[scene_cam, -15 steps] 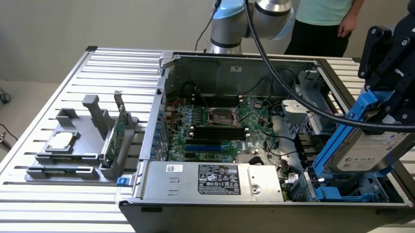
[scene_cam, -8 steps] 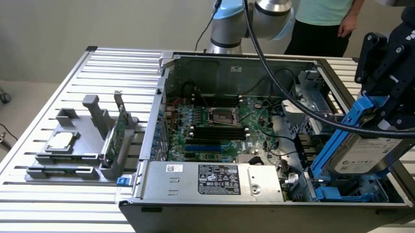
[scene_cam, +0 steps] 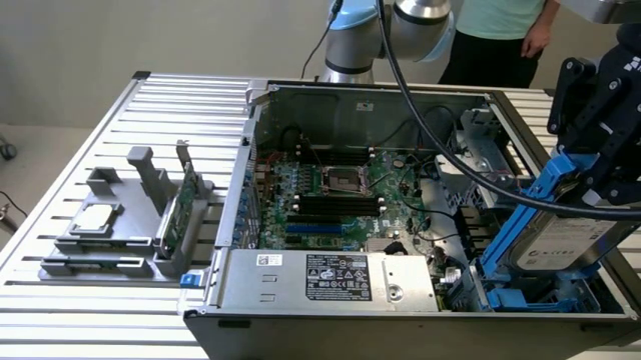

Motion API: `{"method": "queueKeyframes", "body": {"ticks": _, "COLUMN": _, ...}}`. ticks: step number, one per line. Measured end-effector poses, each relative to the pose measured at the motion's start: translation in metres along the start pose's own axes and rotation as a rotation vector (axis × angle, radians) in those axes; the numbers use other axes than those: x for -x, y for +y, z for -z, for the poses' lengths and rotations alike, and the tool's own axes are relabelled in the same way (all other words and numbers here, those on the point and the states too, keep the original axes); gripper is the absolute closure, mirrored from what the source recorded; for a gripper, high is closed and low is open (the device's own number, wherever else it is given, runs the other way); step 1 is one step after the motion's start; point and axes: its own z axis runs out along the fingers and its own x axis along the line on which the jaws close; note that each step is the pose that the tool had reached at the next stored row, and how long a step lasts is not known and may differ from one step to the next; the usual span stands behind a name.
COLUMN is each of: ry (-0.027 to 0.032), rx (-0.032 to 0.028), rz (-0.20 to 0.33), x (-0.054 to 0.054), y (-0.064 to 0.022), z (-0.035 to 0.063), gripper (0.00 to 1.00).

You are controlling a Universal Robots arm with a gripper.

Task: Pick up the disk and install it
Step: 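Pick up the disk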

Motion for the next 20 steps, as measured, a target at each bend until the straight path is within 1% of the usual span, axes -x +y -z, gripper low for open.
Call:
{"method": "queueKeyframes", "body": {"ticks": 7, "ry": 0.0000, "rx": 0.0008, "rz": 0.000, "x": 0.000, "y": -0.0018, "z": -0.0038, "gripper": 0.68}}
{"method": "queueKeyframes", "body": {"ticks": 9, "ry": 0.0001, "rx": 0.0020, "rz": 0.000, "x": 0.000, "y": -0.0019, "z": -0.0047, "gripper": 0.68}}
{"method": "queueKeyframes", "body": {"ticks": 12, "ry": 0.0007, "rx": 0.0059, "rz": 0.000, "x": 0.000, "y": -0.0021, "z": -0.0055, "gripper": 0.68}}
{"method": "queueKeyframes", "body": {"ticks": 20, "ry": 0.0036, "rx": 0.0075, "rz": -0.002, "x": 0.000, "y": -0.0040, "z": -0.0107, "gripper": 0.68}}
